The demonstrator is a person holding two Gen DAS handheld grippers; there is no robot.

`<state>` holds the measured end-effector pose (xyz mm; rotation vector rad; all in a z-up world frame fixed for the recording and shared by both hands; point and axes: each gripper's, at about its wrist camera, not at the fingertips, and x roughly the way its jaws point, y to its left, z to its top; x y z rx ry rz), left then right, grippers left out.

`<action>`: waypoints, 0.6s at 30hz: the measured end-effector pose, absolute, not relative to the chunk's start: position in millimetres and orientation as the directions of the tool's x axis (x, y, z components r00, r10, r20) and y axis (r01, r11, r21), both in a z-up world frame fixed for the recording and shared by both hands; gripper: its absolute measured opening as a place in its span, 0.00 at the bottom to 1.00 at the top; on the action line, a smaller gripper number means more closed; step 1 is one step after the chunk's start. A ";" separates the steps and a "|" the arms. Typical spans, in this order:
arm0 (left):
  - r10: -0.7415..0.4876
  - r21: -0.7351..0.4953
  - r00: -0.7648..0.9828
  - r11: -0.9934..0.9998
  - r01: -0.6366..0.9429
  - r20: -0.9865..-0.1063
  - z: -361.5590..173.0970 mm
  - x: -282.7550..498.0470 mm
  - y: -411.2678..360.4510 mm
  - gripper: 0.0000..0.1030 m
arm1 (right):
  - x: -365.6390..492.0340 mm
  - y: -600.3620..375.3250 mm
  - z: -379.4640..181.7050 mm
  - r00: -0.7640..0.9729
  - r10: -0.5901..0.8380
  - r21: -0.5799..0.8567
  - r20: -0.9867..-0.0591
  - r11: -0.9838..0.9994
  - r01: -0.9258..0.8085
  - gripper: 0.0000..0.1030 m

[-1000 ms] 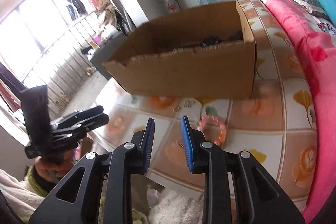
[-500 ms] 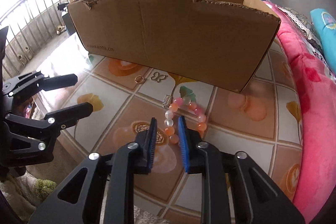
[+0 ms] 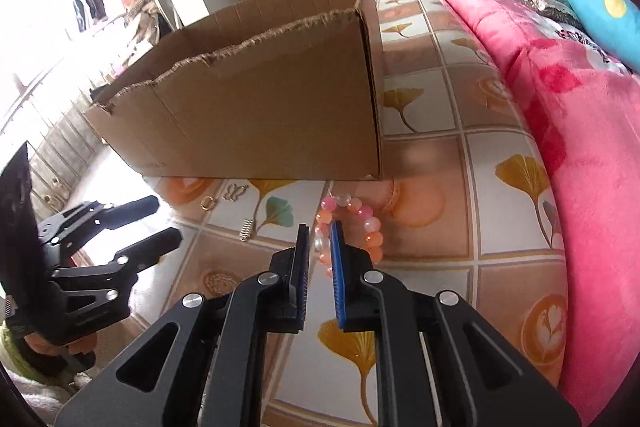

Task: Organize jewelry
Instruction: 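Move both tools back down to the table beside the box, then lower the open left tool toward the small gold ring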

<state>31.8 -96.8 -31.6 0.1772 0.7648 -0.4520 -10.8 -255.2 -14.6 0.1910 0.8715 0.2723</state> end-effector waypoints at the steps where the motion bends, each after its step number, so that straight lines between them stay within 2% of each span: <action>1: -0.332 -0.007 0.628 0.887 0.461 -0.704 -31.6 34.5 -97.9 0.38 | -14.0 -252.2 -12.7 0.623 0.333 0.289 -0.708 0.941 -0.175 0.11; 3: -0.335 -0.003 0.619 0.881 0.473 -0.711 -31.8 38.7 -100.4 0.33 | -16.6 -247.7 -10.2 0.624 0.381 0.326 -0.683 0.923 -0.206 0.11; 5: -0.327 0.000 0.610 0.881 0.473 -0.721 -32.0 43.7 -102.7 0.32 | -15.9 -243.5 -11.3 0.618 0.408 0.353 -0.672 0.910 -0.218 0.11; 18: -0.289 0.025 0.589 0.885 0.466 -0.754 -41.0 60.9 -120.4 0.16 | -10.4 -234.0 -25.1 0.607 0.430 0.386 -0.668 0.898 -0.211 0.11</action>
